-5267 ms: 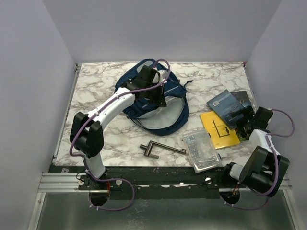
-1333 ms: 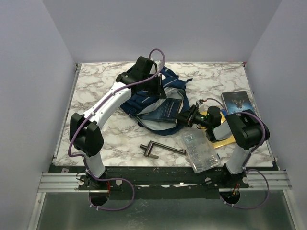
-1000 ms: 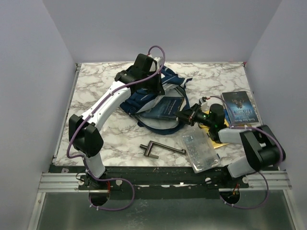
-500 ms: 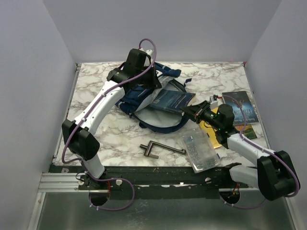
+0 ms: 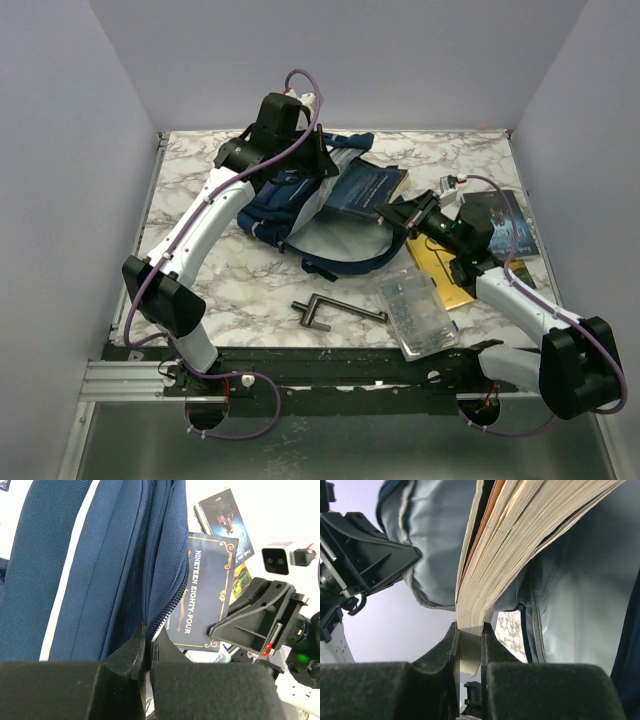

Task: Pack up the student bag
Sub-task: Place the book in the student bag.

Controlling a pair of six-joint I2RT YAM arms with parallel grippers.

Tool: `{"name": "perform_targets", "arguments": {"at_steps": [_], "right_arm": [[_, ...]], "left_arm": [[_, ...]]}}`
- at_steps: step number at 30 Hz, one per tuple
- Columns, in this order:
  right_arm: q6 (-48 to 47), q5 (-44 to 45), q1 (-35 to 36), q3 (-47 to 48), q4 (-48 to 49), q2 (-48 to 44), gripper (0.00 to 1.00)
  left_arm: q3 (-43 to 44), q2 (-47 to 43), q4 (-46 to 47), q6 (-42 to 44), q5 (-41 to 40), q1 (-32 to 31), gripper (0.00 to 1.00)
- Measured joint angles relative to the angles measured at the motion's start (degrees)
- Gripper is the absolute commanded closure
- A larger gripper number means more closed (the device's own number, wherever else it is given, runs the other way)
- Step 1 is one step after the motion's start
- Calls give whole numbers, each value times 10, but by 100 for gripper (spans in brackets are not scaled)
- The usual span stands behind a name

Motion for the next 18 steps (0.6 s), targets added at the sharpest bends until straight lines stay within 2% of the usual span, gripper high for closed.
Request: {"name": "perform_targets", "arguments": {"at_steps": [8,13,18], "right_arm": [[-21,0,4,17,1,9,100],[-28,7,22,25,34,70,100],[-57,46,74,31,97,147,100]], "left_arm": [[23,0,-11,5,2,5,100],[27,0,-12,1,20,5,100],[27,1,-15,-6,43,5,100]]}}
